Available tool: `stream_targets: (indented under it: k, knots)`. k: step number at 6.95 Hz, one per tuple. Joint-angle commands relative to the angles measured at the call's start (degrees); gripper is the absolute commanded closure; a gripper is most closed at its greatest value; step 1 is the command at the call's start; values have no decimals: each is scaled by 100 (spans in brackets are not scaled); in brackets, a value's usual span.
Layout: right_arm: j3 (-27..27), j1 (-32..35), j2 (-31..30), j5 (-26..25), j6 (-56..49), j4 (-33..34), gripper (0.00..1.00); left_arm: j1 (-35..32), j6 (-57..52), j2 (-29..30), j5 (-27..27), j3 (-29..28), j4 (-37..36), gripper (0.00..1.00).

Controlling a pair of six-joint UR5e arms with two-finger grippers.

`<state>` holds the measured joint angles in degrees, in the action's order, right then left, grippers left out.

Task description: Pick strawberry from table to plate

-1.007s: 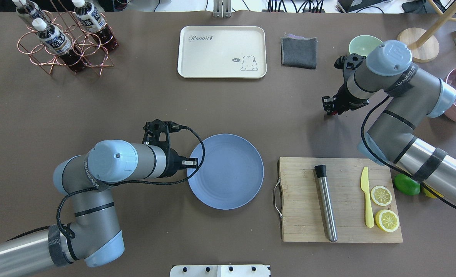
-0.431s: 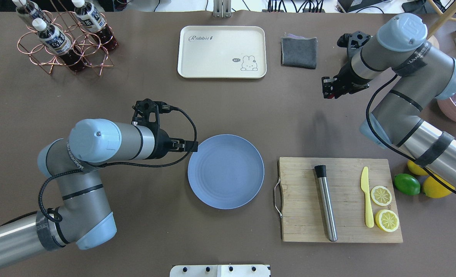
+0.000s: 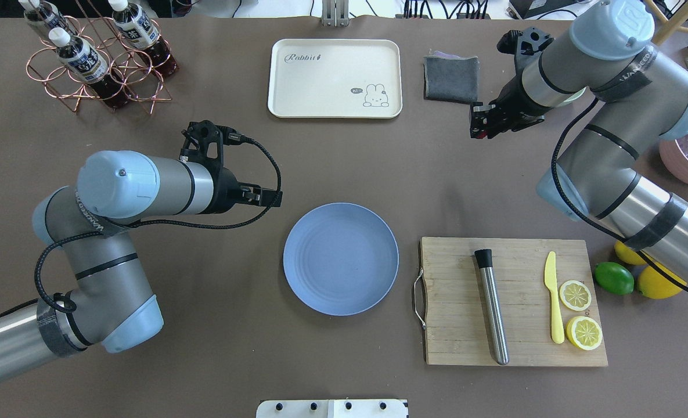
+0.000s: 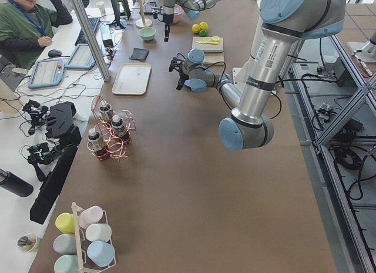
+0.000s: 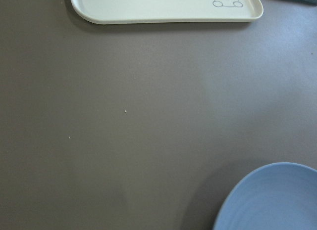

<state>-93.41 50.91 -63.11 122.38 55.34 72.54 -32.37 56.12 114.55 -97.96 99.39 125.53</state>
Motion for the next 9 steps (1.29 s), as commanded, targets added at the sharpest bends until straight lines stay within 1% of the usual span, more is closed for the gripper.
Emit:
stream_targets:
  k: [1, 2, 3, 4, 5, 6, 7, 8, 9]
  knots:
    - [-457, -658, 280, -632, 512, 520, 100, -303, -1119, -125, 435, 63, -36, 2]
    - [-572, -958, 342, -976, 530, 716, 100, -462, -1199, -318, 461, 80, 50, 2]
    - [-616, -1143, 360, -1040, 609, 718, 100, -716, -1191, -328, 479, 97, 120, 2]
    - [-652, -1424, 430, -1293, 905, 735, 100, -1014, -1191, -424, 314, 106, 130, 2]
    - [-661, -1748, 561, -1592, 1013, 866, 100, -1539, -1322, -556, -436, 89, 34, 2]
    - [-669, -1995, 771, -1812, 1109, 1128, 100, -2301, -1697, -896, -1871, 45, -515, 2]
    - [-670, -2302, 948, -2015, 1363, 1305, 100, -2875, -2710, -1004, -2468, 62, -1208, 2]
    - [-670, -2601, 1045, -2269, 1409, 1376, 100, -3133, -3591, -1266, -2491, 54, -1302, 2]
    - [-652, -2900, 1055, -2524, 1409, 1394, 100, -3449, -3721, -1417, -2613, 54, -1381, 2]
